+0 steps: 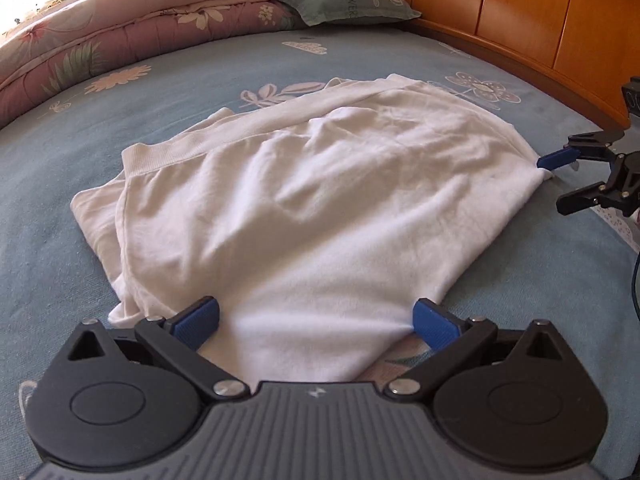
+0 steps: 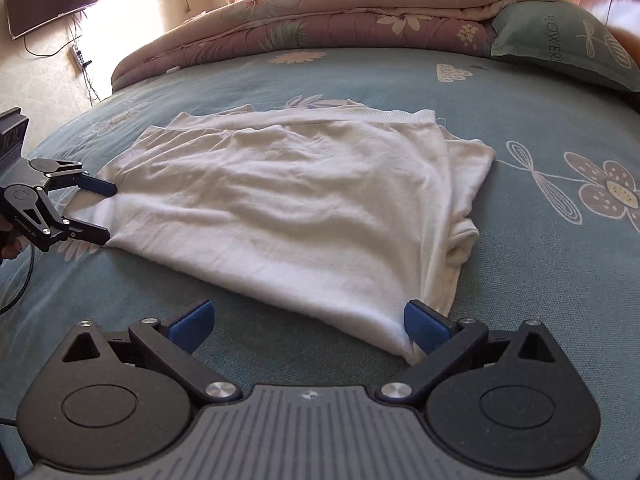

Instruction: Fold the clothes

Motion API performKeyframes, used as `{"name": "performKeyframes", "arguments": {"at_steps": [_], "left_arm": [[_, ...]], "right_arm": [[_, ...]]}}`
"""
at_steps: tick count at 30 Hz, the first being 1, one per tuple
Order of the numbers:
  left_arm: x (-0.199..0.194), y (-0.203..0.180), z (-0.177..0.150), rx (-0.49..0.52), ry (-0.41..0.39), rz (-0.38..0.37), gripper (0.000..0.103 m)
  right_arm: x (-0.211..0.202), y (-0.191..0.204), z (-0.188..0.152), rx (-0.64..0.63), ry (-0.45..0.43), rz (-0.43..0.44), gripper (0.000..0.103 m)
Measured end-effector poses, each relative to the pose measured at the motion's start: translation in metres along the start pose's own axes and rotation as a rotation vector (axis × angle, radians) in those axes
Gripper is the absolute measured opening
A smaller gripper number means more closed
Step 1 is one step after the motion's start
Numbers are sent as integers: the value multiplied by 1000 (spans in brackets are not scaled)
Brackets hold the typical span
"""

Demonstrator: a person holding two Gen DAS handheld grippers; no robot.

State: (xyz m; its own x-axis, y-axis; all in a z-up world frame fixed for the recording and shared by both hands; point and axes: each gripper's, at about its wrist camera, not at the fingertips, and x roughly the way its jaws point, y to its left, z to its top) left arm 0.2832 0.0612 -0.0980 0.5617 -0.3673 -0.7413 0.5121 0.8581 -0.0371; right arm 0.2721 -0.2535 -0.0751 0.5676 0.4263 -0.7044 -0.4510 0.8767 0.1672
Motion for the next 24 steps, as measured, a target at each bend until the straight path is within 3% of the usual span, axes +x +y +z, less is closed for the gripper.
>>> {"name": "performKeyframes", "arguments": {"at_steps": [4, 7, 13, 17, 20, 24], "left_arm": [[-13, 0, 4, -35, -10, 8, 102], [-13, -2, 9, -57, -19, 3, 102], [-8, -8, 12, -79, -24, -12, 102], [-8, -6, 13, -90, -20, -10, 102], [-9, -5, 14, -97, -22, -22, 102], [-5, -5, 15, -95, -14, -17, 102]], "right_arm": [[-17, -15, 10, 67, -59, 34, 103], [-13, -46, 19, 191, -90, 53, 103], [9, -86, 23, 404, -89, 295, 103], [21, -103, 23, 515, -72, 405, 103], [24, -114, 21, 599, -42, 572, 103], [29, -115, 21, 604, 1, 550, 103]]}}
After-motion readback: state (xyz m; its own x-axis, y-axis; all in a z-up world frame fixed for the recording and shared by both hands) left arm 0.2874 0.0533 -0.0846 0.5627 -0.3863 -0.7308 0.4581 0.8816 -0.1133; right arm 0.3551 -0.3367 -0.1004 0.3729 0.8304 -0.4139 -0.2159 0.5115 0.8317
